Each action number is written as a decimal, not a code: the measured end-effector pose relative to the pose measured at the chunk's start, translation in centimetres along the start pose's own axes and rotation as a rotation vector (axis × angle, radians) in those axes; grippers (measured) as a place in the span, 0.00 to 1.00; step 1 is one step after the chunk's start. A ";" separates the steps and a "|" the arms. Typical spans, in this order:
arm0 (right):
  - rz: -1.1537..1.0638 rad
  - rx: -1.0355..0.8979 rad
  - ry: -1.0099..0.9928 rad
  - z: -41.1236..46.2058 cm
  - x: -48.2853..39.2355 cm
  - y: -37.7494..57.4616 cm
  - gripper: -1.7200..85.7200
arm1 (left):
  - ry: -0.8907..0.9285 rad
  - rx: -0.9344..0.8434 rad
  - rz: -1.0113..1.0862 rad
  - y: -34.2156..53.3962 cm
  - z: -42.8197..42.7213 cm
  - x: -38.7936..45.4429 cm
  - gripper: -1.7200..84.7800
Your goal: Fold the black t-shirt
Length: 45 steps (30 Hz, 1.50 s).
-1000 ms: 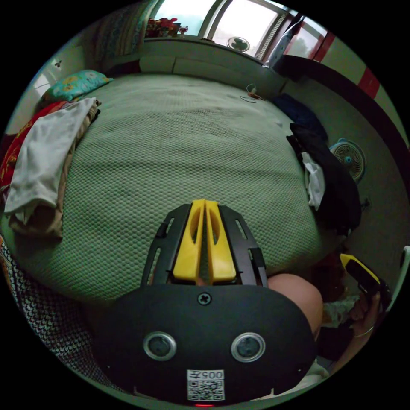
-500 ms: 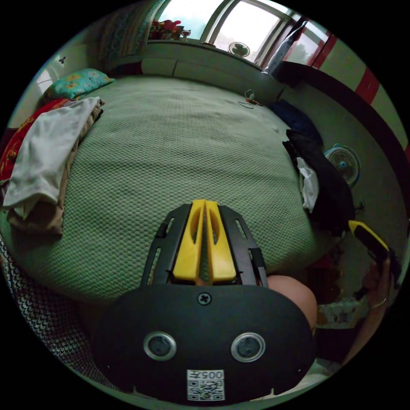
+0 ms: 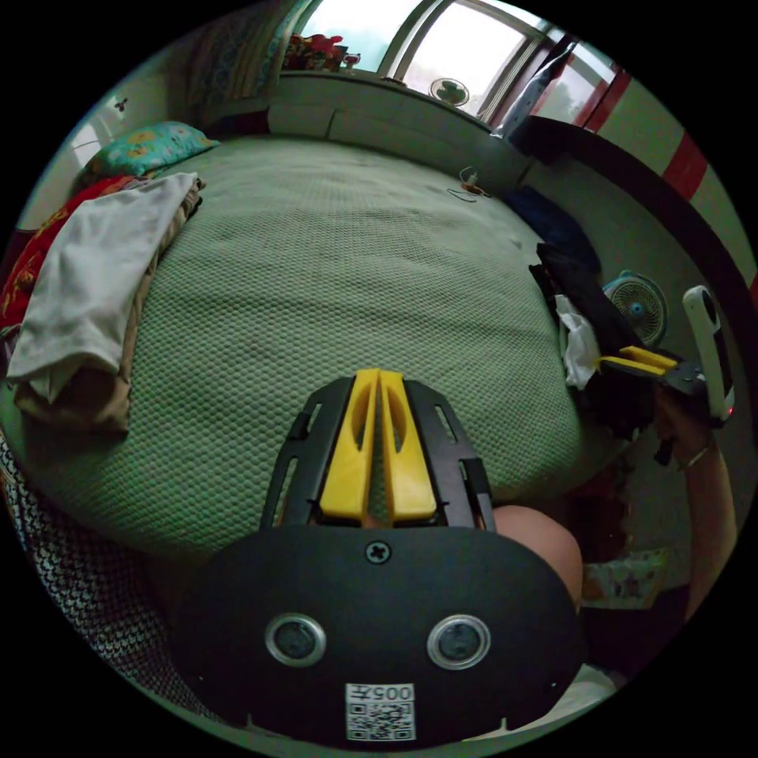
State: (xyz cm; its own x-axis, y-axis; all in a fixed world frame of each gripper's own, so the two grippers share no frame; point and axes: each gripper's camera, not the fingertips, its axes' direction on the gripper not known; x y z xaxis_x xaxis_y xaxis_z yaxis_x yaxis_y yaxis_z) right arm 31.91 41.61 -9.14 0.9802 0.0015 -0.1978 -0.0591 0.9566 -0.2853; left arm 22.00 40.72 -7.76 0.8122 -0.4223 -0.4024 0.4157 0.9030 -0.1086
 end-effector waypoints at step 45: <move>-0.077 0.210 -1.150 -1.5 -8.5 -13.4 0.09 | 0.021 0.036 -0.124 -1.6 0.0 -10.1 0.01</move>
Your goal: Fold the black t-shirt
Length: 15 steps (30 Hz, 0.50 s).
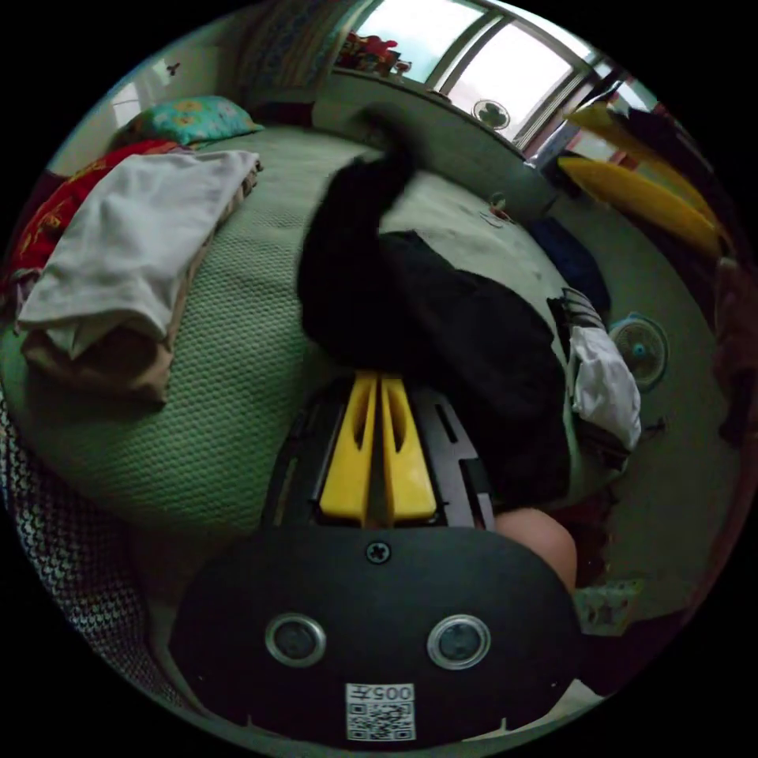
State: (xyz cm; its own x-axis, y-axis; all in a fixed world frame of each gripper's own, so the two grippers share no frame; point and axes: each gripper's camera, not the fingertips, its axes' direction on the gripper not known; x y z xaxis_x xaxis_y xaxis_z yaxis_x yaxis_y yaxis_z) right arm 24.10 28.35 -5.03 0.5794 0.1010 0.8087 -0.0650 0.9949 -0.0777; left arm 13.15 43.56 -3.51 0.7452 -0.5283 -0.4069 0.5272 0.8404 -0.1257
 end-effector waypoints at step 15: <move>0.231 0.057 0.386 3.4 10.1 9.3 0.14 | -0.046 0.185 0.068 -3.6 -3.0 -3.6 0.01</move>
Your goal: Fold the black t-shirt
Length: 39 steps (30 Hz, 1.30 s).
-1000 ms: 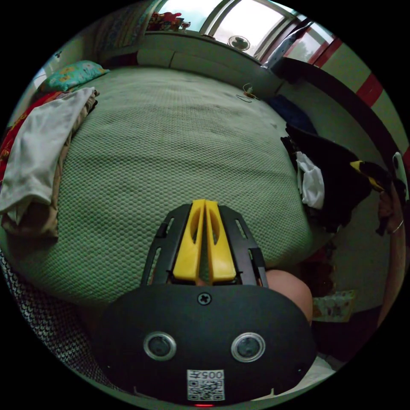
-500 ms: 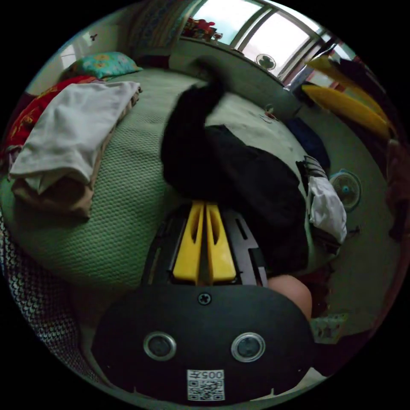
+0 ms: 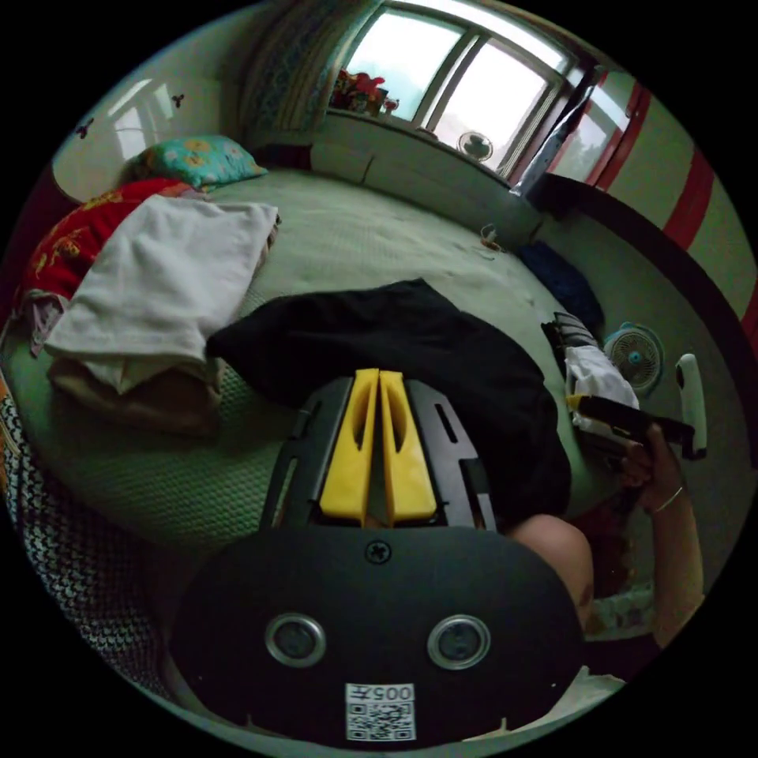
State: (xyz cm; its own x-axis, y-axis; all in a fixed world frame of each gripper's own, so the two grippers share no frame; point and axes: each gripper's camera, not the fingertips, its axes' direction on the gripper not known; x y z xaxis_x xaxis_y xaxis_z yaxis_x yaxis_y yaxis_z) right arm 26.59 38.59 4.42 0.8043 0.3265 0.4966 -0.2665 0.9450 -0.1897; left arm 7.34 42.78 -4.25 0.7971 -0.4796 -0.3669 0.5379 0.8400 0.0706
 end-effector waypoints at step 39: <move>-0.112 -0.118 0.265 4.3 -9.8 -4.1 0.05 | -0.067 -0.137 -0.111 -21.3 19.3 -11.3 0.05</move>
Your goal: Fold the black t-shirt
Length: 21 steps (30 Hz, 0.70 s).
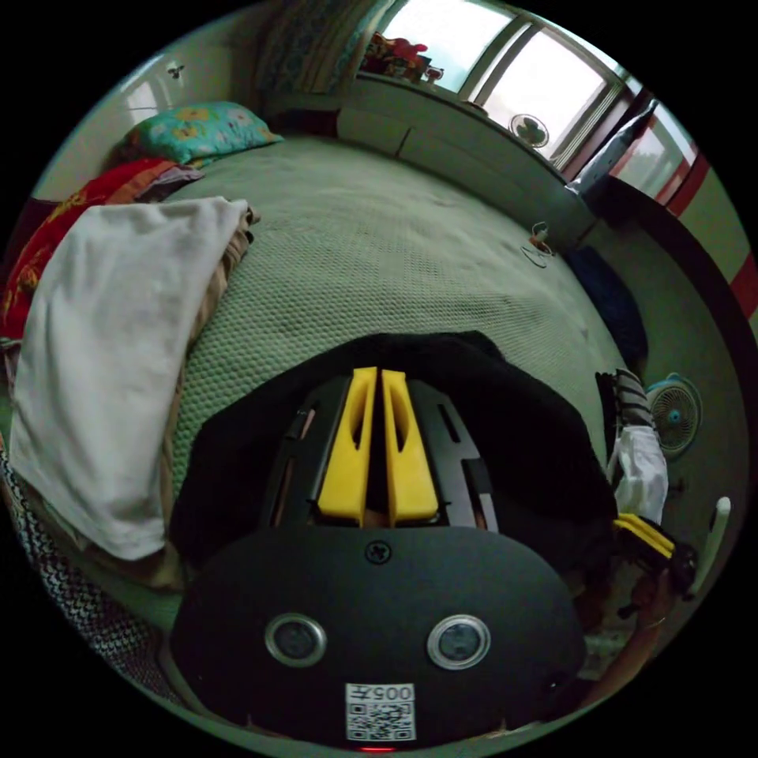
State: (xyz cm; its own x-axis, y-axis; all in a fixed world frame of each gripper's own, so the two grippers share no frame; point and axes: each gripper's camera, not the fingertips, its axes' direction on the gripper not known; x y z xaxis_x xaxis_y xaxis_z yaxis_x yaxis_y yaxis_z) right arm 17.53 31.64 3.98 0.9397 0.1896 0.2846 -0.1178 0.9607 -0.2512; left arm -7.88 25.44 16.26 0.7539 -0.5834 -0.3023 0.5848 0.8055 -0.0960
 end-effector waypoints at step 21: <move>-0.244 0.042 0.007 2.5 -17.4 -14.3 0.16 | 0.109 -0.234 0.119 -8.0 1.5 -9.4 0.11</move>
State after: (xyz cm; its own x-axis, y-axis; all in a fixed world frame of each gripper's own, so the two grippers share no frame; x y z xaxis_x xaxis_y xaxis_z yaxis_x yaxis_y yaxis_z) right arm 2.04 15.15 4.90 0.9441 -0.0503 0.3258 0.0997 0.9856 -0.1368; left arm -19.16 24.29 21.31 0.7690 -0.4792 -0.4232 0.3997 0.8770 -0.2666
